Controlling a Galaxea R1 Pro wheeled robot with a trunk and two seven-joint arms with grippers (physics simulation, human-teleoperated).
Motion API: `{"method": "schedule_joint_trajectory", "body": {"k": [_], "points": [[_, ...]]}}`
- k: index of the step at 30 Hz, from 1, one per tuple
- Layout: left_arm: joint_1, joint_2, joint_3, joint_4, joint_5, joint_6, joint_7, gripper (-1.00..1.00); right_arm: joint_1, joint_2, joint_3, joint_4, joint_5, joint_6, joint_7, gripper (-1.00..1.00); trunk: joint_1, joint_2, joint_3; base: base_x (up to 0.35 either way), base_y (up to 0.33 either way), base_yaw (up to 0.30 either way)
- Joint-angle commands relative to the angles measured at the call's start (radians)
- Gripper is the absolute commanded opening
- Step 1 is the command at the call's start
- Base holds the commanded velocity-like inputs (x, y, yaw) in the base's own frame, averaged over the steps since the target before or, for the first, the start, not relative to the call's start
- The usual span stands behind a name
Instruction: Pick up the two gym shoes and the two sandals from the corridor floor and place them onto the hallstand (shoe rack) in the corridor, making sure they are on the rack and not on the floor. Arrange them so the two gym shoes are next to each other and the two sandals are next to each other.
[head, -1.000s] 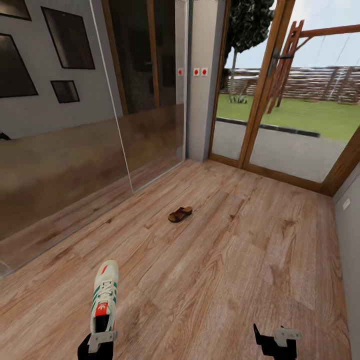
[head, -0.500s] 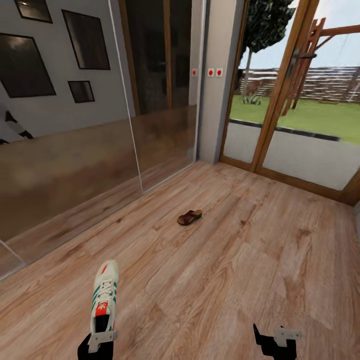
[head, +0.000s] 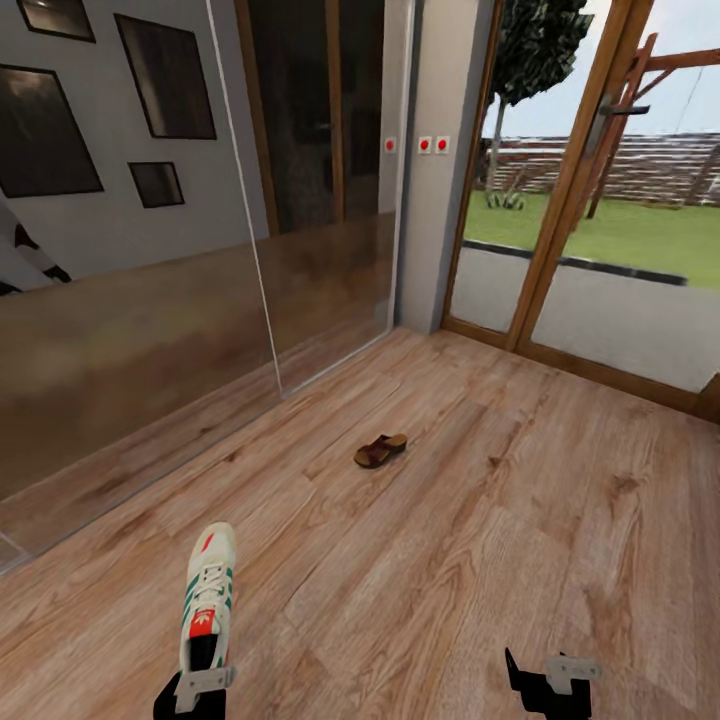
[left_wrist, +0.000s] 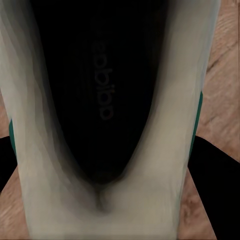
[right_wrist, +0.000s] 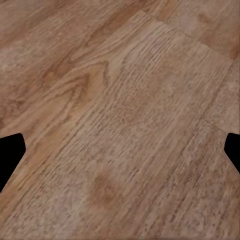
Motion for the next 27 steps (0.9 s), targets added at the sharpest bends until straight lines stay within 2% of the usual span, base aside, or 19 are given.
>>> {"method": "schedule_joint_trajectory", "body": {"k": [1,7,27], "points": [[-0.001,-0.001,0.002,0.001,-0.011,-0.009,0.007,-1.00,0.000,0.001,-0.009,0.001,0.007,-0.003,0.004,1.00,0.000,0.000,-0.001,0.000,0.000,0.000],[0.003,-0.002,0.002,0.003,-0.011,-0.010,0.007,-1.00,0.000,0.004,-0.009,0.000,0.007,-0.002,0.003,1.00,0.000,0.000,-0.001,0.113,-0.031,0.000],[0.004,-0.002,0.002,0.004,-0.010,-0.010,0.007,-1.00,0.000,0.010,-0.008,0.000,0.007,-0.001,0.002,1.00,0.000,0.000,-0.001,0.276,-0.176,0.000]]}}
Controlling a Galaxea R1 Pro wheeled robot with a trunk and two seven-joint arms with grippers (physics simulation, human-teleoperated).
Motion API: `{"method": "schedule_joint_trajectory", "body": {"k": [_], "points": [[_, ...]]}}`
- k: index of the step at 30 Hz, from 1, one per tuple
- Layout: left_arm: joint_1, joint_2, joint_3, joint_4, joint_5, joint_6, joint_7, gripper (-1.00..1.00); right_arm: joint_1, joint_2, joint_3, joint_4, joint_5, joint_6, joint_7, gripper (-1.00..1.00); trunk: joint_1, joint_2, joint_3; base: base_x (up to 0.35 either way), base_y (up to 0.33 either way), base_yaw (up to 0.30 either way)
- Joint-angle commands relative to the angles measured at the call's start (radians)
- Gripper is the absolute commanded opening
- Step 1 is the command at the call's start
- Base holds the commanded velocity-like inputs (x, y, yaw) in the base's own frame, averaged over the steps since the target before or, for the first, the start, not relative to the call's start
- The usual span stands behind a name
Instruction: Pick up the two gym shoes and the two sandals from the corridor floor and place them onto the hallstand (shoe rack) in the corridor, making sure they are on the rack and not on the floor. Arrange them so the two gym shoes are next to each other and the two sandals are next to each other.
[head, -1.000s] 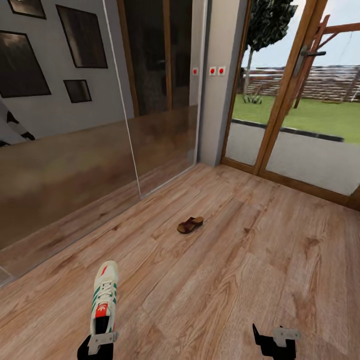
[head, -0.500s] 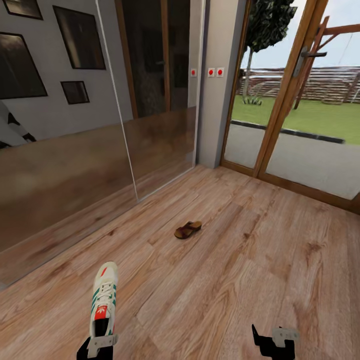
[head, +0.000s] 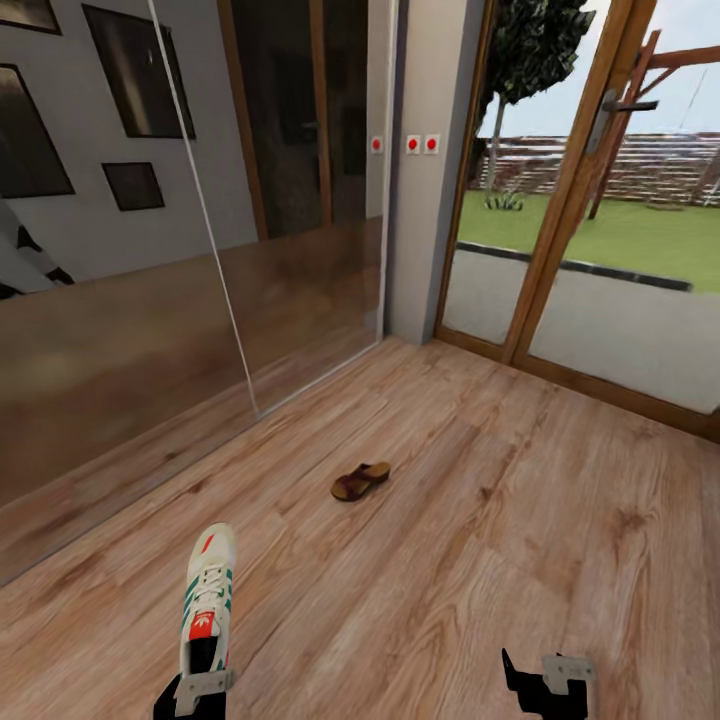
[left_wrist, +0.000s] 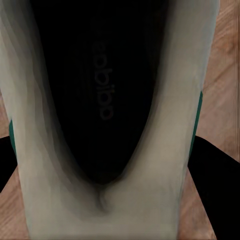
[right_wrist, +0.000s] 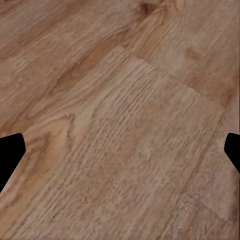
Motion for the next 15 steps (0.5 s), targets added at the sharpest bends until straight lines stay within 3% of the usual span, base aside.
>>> {"method": "schedule_joint_trajectory", "body": {"k": [1,15], "points": [[-0.001,0.000,0.003,0.000,-0.011,-0.003,0.007,-1.00,-0.001,0.000,-0.009,0.001,0.007,-0.003,0.005,1.00,0.000,0.000,-0.001,0.256,-0.193,0.000],[-0.001,0.000,0.004,0.000,-0.011,-0.003,0.007,-1.00,-0.001,0.000,-0.009,0.002,0.007,-0.002,0.005,1.00,0.000,0.000,-0.001,0.191,-0.225,0.000]]}}
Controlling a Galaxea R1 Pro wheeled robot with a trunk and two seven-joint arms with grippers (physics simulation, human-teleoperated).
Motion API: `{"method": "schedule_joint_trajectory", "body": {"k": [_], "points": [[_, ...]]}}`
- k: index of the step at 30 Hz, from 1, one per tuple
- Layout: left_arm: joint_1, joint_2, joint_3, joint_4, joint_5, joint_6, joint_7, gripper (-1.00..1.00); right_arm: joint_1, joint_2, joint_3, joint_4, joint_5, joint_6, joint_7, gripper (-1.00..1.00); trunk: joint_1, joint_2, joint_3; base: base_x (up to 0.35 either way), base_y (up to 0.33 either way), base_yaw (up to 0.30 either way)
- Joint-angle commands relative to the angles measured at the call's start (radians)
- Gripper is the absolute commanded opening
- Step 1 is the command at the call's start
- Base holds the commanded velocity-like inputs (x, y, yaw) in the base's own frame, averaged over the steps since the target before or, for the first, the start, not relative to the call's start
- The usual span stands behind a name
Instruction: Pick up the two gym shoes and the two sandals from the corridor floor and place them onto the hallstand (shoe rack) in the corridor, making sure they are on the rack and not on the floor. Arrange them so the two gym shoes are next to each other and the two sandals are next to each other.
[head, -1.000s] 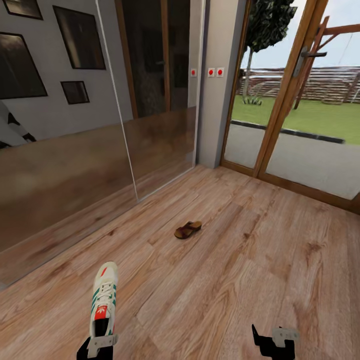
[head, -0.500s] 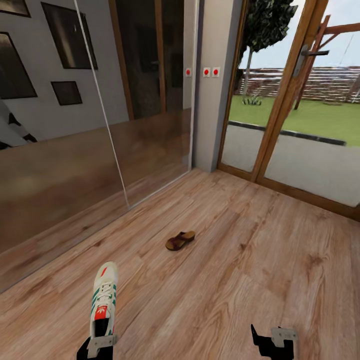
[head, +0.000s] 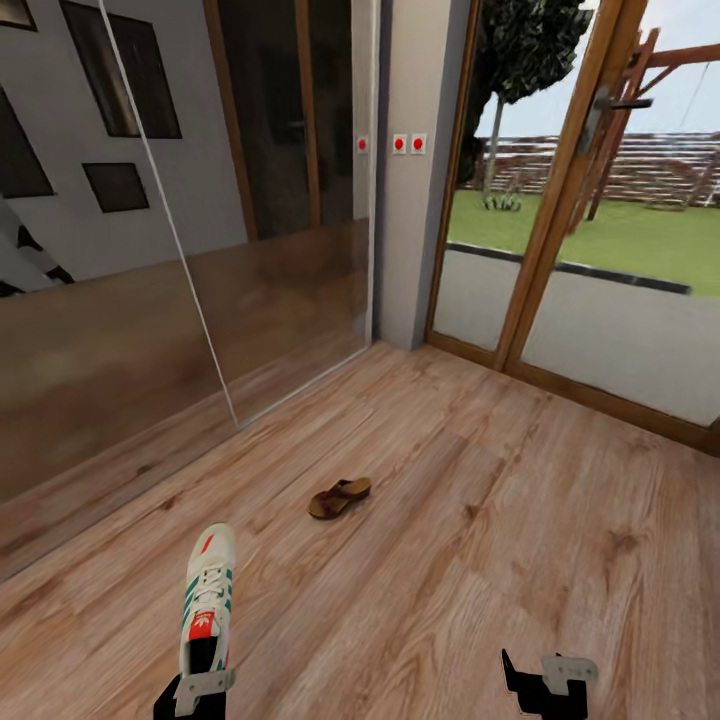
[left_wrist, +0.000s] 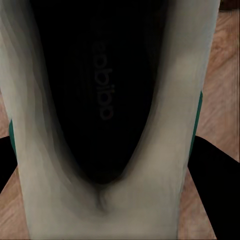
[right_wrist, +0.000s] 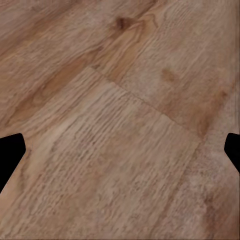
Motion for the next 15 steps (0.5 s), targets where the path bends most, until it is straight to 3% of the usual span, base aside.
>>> {"method": "schedule_joint_trajectory", "body": {"k": [1,12,15], "points": [[-0.001,0.000,0.003,0.000,-0.011,-0.003,0.007,-1.00,-0.001,0.000,-0.009,0.001,0.007,-0.003,0.005,1.00,0.000,0.000,-0.001,0.180,-0.230,0.000],[-0.001,0.000,0.002,0.000,-0.011,-0.003,0.007,-1.00,-0.001,0.000,-0.009,0.001,0.007,-0.003,0.005,1.00,0.000,0.000,-0.001,0.179,-0.230,0.000],[-0.001,0.000,0.002,0.000,-0.011,-0.003,0.007,-1.00,-0.001,0.000,-0.009,0.001,0.007,-0.003,0.005,1.00,0.000,0.000,-0.001,0.179,-0.230,0.115]]}}
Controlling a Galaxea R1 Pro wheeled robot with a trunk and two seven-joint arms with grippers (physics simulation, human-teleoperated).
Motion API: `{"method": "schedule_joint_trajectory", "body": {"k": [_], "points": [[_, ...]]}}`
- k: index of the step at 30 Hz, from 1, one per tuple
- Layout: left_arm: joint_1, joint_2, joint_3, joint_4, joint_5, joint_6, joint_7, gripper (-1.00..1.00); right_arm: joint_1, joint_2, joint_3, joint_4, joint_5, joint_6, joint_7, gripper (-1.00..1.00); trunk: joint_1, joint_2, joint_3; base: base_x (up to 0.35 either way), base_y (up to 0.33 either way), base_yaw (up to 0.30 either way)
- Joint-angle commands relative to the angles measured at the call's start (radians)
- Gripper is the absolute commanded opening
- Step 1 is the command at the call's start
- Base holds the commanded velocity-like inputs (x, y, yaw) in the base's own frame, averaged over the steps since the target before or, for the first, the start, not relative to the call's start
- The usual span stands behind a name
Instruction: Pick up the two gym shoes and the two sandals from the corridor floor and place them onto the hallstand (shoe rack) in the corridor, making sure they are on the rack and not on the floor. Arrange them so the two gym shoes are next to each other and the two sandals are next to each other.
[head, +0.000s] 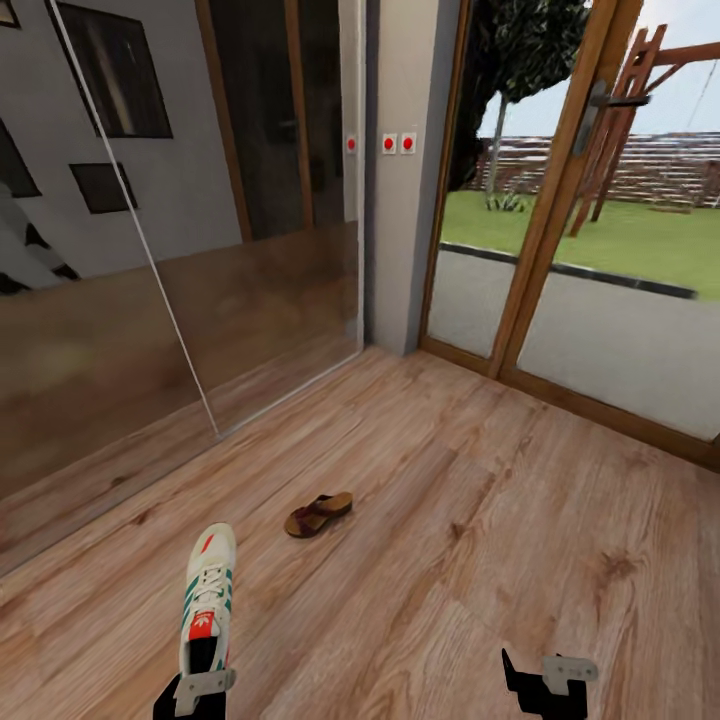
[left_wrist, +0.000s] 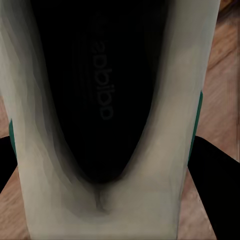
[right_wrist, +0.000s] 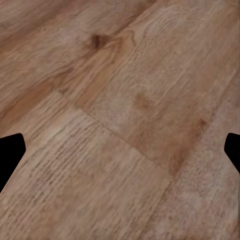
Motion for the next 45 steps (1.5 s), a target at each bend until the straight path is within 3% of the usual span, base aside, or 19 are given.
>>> {"method": "schedule_joint_trajectory", "body": {"k": [1,27,45], "points": [[-0.001,0.000,0.003,0.000,-0.011,-0.003,0.007,-1.00,-0.001,0.000,-0.009,0.001,0.007,-0.003,0.005,1.00,0.000,0.000,-0.001,0.179,-0.230,0.180],[-0.001,0.000,0.003,0.000,-0.011,-0.003,0.007,-1.00,-0.001,0.000,-0.009,0.001,0.007,-0.003,0.005,1.00,0.000,0.000,-0.001,0.230,-0.239,0.269],[-0.001,0.000,0.004,0.000,-0.011,-0.003,0.007,-1.00,-0.001,0.000,-0.009,0.001,0.007,-0.003,0.005,1.00,0.000,0.000,-0.001,0.196,-0.252,0.017]]}}
